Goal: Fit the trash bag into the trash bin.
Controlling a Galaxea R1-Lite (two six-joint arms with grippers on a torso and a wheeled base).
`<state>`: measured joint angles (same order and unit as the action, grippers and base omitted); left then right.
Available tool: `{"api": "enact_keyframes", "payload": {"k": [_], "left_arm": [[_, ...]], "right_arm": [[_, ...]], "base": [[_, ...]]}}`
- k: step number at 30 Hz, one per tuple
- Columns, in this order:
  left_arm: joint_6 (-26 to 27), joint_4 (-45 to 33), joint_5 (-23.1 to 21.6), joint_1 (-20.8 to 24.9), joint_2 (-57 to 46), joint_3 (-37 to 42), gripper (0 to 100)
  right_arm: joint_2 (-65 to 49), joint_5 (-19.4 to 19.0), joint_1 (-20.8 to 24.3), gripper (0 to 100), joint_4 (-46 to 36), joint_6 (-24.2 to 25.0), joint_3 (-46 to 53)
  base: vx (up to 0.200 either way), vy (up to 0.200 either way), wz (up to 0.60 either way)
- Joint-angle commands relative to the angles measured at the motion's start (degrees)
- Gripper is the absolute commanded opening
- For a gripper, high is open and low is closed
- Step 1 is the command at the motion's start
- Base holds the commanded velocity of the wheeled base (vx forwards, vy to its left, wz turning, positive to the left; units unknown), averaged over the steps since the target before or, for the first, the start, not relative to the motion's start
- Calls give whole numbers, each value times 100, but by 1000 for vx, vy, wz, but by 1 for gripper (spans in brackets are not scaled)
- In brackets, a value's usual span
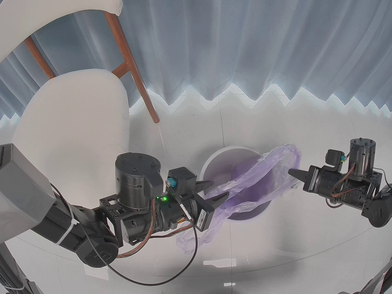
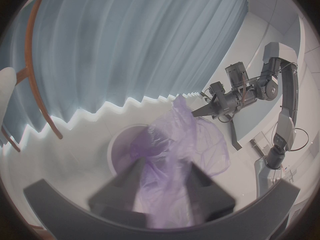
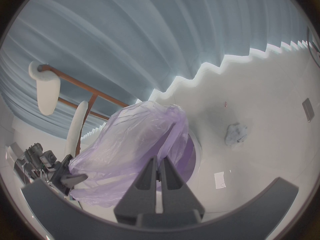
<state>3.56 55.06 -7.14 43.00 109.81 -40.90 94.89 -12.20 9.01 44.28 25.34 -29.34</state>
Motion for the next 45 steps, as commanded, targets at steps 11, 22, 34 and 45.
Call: {"api": "enact_keyframes", "payload": {"k": [11,22,34,45], "left_arm": [[13,-857,-138,95,-30,-516,0],[-962,-875,1171,613,304,-1192,0],[-1727,-831,433,833,5,-1060,0],[-1727,-831,468,824,-4,-1043,0]], "right_arm": [[-234,-177,4,0,11,-601,482],[-252,-564,-250,0,11,-610,377],[-322,-687,-541,0,2,-645,447],[-366,-687,-541,0,-7,-645,465]], "base": [[127,127,0],[145,145,0],[0,-50,0],[0,-200,0]]}}
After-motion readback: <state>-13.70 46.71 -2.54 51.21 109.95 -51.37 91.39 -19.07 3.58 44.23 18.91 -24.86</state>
